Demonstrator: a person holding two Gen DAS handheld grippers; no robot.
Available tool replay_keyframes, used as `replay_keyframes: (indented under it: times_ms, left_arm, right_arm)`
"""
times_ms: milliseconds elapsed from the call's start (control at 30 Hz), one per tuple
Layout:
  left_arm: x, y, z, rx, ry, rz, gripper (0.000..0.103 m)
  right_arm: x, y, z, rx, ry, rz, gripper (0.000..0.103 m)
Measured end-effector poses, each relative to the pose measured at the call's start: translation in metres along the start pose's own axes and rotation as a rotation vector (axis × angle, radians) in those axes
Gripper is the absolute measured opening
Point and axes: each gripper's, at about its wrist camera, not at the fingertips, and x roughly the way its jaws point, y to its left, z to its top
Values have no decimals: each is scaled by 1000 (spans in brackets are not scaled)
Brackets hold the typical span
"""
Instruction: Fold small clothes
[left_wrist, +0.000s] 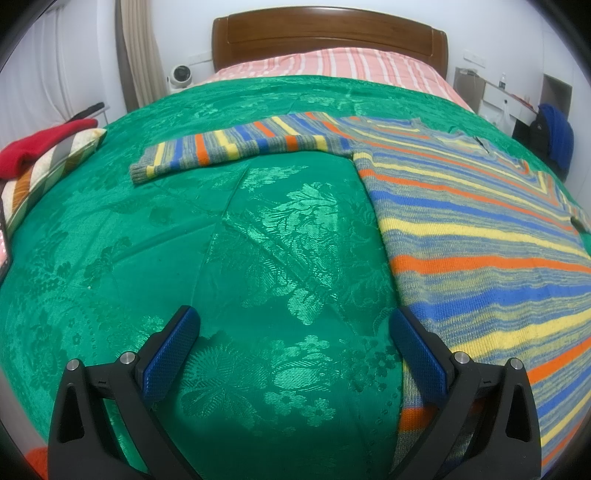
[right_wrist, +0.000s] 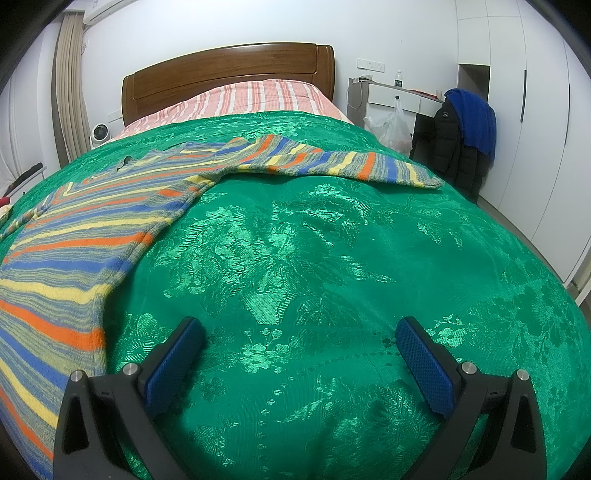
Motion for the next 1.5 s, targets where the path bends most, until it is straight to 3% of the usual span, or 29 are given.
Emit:
replay_keyframes:
  times_ms: [700,833,900,967,1100,1233,1300,1400,1500]
  left_arm:
    - [0,0,0,-1,0,0,102]
    - [0,0,0,-1,1,0,102]
    - [0,0,0,-1,0,1,102]
    - [0,0,0,-1,1,1,103]
    - [0,0,0,-1,1,2,102]
    - [-1,0,0,-1,-1,4,103]
    - [0,0,-1,-1,-1,6,102]
    - [0,0,-1,-1,-3,8,102]
    - [0,0,-2,-1,-6,9,103]
  right_arm:
    - [0,0,0,-1,1,-1,103]
    - [-1,1,11,-15,71,-4,103]
    - [-5,-6,23,8,112,35,103]
    - [-8,-22,42,54,133,119,103]
    - [-1,-76,95,117,113,195,103]
    - [41,-167,141,375,171,209,100]
    - [65,-203,147,540,214,263,94]
    - [99,-225,149,681,280,377,85]
    - [123,-227,152,684,331,334,76]
